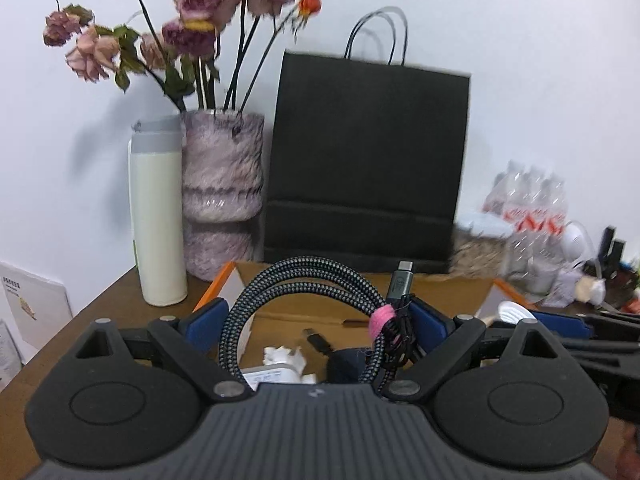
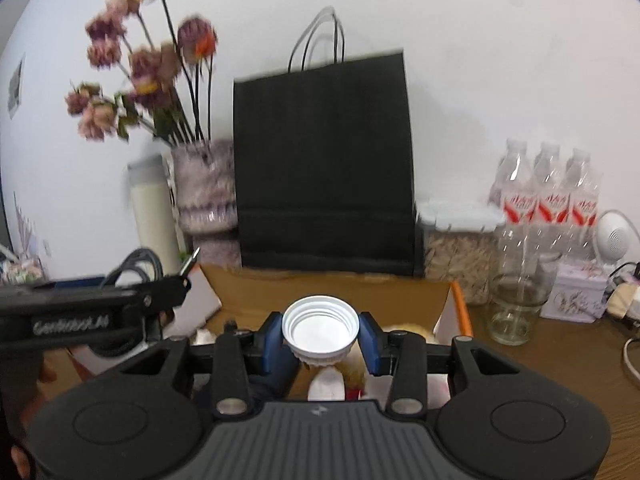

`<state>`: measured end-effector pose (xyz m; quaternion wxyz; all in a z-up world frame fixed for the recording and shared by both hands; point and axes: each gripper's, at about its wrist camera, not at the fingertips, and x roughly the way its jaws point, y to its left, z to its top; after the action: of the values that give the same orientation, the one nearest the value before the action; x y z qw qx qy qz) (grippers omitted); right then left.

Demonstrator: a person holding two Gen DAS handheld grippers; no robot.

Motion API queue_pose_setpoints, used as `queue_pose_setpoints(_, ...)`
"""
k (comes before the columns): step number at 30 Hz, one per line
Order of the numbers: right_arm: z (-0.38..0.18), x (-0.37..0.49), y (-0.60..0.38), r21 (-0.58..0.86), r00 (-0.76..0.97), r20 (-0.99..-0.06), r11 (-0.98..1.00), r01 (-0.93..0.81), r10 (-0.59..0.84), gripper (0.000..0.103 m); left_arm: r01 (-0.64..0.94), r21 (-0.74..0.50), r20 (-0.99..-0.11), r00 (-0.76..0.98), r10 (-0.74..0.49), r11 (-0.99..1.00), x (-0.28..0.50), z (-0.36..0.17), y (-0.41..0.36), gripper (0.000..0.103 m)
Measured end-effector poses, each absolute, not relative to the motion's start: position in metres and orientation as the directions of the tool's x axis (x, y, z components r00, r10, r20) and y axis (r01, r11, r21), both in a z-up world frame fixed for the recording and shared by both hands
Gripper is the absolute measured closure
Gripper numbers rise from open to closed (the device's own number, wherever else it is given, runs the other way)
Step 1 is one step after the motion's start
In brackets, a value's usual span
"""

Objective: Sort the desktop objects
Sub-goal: 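Carry the cable and white cap into the box and open both tools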

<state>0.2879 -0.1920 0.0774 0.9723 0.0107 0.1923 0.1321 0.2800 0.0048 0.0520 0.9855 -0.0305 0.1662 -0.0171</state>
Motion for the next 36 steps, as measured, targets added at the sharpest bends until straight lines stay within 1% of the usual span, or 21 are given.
queue_pose_setpoints(3, 0.067, 0.291, -0.193, 0.07, 0.88, -0.401, 0.967, -0.246, 0.253, 0.064, 0.016, -0.052, -0.346, 0.938, -0.033, 0.999, 0.287, 0.043, 0.007, 0.008)
queue_pose_setpoints(12, 0.059, 0.281, -0.186, 0.029, 0.882, -0.403, 0.966, -0.255, 0.245, 0.064, 0.034, -0.003, -0.359, 0.933, -0.033, 0.999, 0.283, 0.032, 0.0, 0.007)
queue_pose_setpoints(17, 0.058, 0.281, -0.186, 0.026, 0.877, -0.413, 0.966, -0.258, 0.245, 0.064, 0.034, 0.003, -0.375, 0.927, -0.03, 0.999, 0.285, 0.029, 0.0, 0.007)
queue_pose_setpoints(25, 0.055, 0.278, -0.182, 0.012, 0.875, -0.416, 0.964, -0.267, 0.248, 0.063, 0.025, 0.006, -0.373, 0.928, -0.021, 1.0, 0.283, 0.028, -0.001, 0.006)
queue_pose_setpoints(26, 0.055, 0.278, -0.182, 0.012, 0.875, -0.416, 0.963, -0.268, 0.249, 0.058, 0.017, 0.003, -0.368, 0.93, -0.015, 1.0, 0.282, 0.028, 0.0, 0.004)
queue_pose_setpoints(27, 0.055, 0.277, -0.182, 0.013, 0.875, -0.414, 0.963, -0.269, 0.25, 0.05, 0.012, -0.002, -0.362, 0.932, -0.012, 1.0, 0.281, 0.029, 0.001, 0.002)
queue_pose_setpoints(28, 0.055, 0.277, -0.183, 0.017, 0.875, -0.411, 0.962, -0.274, 0.257, 0.046, 0.009, -0.011, -0.354, 0.935, -0.013, 1.0, 0.28, 0.03, 0.002, 0.0)
queue_pose_setpoints(30, 0.055, 0.275, -0.182, 0.03, 0.871, -0.403, 0.956, -0.293, 0.28, 0.032, 0.0, -0.028, -0.342, 0.94, -0.01, 1.0, 0.278, 0.031, 0.004, 0.0)
queue_pose_setpoints(31, 0.056, 0.274, -0.182, 0.034, 0.869, -0.399, 0.952, -0.304, 0.291, 0.028, -0.005, -0.036, -0.338, 0.941, -0.008, 0.999, 0.278, 0.031, 0.005, 0.0)
queue_pose_setpoints(32, 0.055, 0.273, -0.181, 0.033, 0.866, -0.398, 0.949, -0.315, 0.302, 0.018, -0.008, -0.042, -0.337, 0.942, -0.006, 0.999, 0.277, 0.031, 0.006, 0.0)
queue_pose_setpoints(33, 0.055, 0.272, -0.179, 0.026, 0.865, -0.398, 0.946, -0.323, 0.306, 0.011, -0.011, -0.047, -0.335, 0.942, -0.006, 0.999, 0.277, 0.031, 0.006, 0.0)
queue_pose_setpoints(36, 0.053, 0.268, -0.172, -0.011, 0.872, -0.395, 0.948, -0.319, 0.289, 0.008, -0.003, -0.045, -0.327, 0.945, -0.012, 0.999, 0.274, 0.03, 0.006, 0.0)
